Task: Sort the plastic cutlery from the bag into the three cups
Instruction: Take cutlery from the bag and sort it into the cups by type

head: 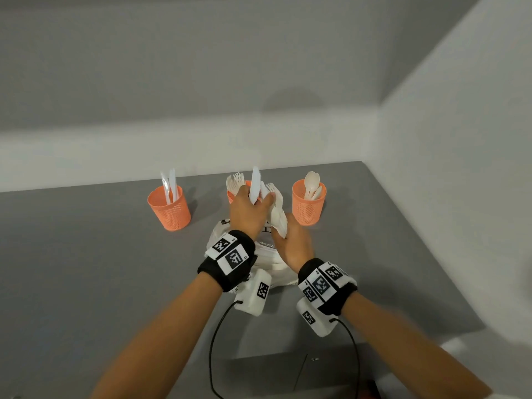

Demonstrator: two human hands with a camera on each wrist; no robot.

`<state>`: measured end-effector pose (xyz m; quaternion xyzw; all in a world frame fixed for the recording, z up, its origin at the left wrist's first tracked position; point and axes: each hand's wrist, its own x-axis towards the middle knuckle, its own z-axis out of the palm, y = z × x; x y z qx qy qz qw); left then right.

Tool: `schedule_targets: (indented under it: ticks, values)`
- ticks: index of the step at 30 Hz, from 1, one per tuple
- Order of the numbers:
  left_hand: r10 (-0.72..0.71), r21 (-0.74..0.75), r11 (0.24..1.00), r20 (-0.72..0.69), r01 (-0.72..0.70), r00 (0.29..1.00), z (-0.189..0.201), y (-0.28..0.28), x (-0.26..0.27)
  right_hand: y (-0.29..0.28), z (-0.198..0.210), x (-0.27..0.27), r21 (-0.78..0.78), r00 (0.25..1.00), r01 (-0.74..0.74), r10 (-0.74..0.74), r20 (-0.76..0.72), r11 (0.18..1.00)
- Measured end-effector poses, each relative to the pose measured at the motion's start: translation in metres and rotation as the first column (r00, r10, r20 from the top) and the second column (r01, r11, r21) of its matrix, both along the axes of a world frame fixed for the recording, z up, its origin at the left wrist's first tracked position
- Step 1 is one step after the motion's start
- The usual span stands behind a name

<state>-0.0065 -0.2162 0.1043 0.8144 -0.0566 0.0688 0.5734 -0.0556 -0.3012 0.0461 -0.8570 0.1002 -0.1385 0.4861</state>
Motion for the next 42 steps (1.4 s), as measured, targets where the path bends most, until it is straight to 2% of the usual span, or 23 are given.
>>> schedule_targets:
  ticks: [2,7,11,17,20,23,26,31,34,38,40,42]
  values:
    - [0.022,0.009,1.0,-0.008,-0.022,1.0,-0.001,0.001,0.004,0.001,0.001,0.001,0.088,0.998,-0.065,0.066,-0.009,0.994]
    - [0.087,-0.075,0.994,0.034,-0.084,0.996,0.007,0.009,0.017,0.002,0.0,0.0,0.246,0.978,-0.201,0.209,-0.008,0.948]
    - [0.105,-0.16,0.981,-0.015,-0.106,0.994,0.0,0.017,0.021,0.002,0.006,-0.006,0.378,0.973,-0.223,0.23,0.025,0.899]
    - [0.018,-0.103,0.994,-0.145,-0.033,0.989,-0.014,0.025,0.023,0.012,0.009,0.0,0.343,0.973,-0.215,0.229,0.001,0.914]
    - [0.067,-0.163,0.982,-0.166,-0.094,0.984,-0.014,0.038,0.036,0.016,0.014,0.004,0.46,0.961,-0.218,0.271,-0.051,0.861]
    - [0.093,-0.305,0.94,-0.211,-0.156,0.973,-0.008,0.056,0.051,0.023,0.016,0.012,0.538,0.956,-0.165,0.267,-0.117,0.827]
    - [0.086,-0.402,0.89,-0.314,-0.214,0.946,-0.005,0.072,0.07,0.032,0.019,0.023,0.562,0.946,-0.153,0.285,-0.154,0.813]
    - [0.098,-0.533,0.76,-0.471,-0.372,0.876,0.0,0.103,0.107,0.058,0.025,0.037,0.571,0.931,-0.154,0.311,-0.188,0.806]
    - [0.151,-0.575,0.719,-0.417,-0.389,0.896,0.007,0.127,0.132,0.064,0.027,0.048,0.6,0.94,-0.106,0.277,-0.2,0.793]
    - [0.343,-0.407,0.81,-0.253,-0.421,0.905,0.017,0.162,0.17,0.065,0.031,0.057,0.647,0.935,-0.067,0.274,-0.225,0.76]
    - [0.404,-0.337,0.827,-0.2,-0.45,0.893,0.021,0.176,0.191,0.066,0.031,0.06,0.653,0.934,-0.065,0.276,-0.226,0.754]
    - [0.422,-0.337,0.824,-0.171,-0.455,0.89,0.022,0.185,0.211,0.069,0.029,0.065,0.666,0.939,-0.043,0.257,-0.227,0.745]
